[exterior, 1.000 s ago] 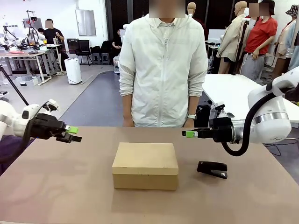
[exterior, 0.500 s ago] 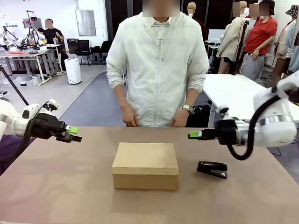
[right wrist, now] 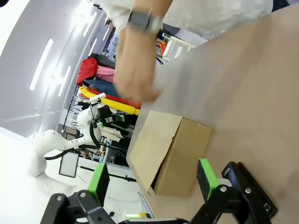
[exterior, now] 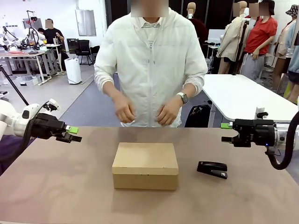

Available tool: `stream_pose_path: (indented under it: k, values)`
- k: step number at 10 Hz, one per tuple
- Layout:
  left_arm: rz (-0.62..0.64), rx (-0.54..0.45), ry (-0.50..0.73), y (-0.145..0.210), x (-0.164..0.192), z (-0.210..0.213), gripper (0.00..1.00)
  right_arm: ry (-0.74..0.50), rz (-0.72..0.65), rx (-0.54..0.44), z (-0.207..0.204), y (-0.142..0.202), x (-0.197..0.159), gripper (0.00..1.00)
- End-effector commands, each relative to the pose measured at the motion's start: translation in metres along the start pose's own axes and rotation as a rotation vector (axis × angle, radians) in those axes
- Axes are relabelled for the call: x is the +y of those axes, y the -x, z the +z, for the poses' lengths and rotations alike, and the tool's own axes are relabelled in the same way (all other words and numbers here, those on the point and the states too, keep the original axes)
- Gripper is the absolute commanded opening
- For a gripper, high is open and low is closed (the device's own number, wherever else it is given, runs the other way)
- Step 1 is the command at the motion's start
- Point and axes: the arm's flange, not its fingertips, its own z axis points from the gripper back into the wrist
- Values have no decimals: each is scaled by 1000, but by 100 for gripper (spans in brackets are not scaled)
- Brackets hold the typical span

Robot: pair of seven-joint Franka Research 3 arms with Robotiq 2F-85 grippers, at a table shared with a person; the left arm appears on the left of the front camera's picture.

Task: Pack the items into the box.
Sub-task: Close the Mailer Box.

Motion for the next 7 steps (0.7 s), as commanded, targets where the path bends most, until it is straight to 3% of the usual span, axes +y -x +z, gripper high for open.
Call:
stream_pose_path:
  k: [1,7]
  values:
    - [-12,11,-3,3,-4,1,100,15,10,30,-9,6,-14,100]
    - [-12,11,-3,3,-4,1,100,15,10,30,-9,6,-14,100]
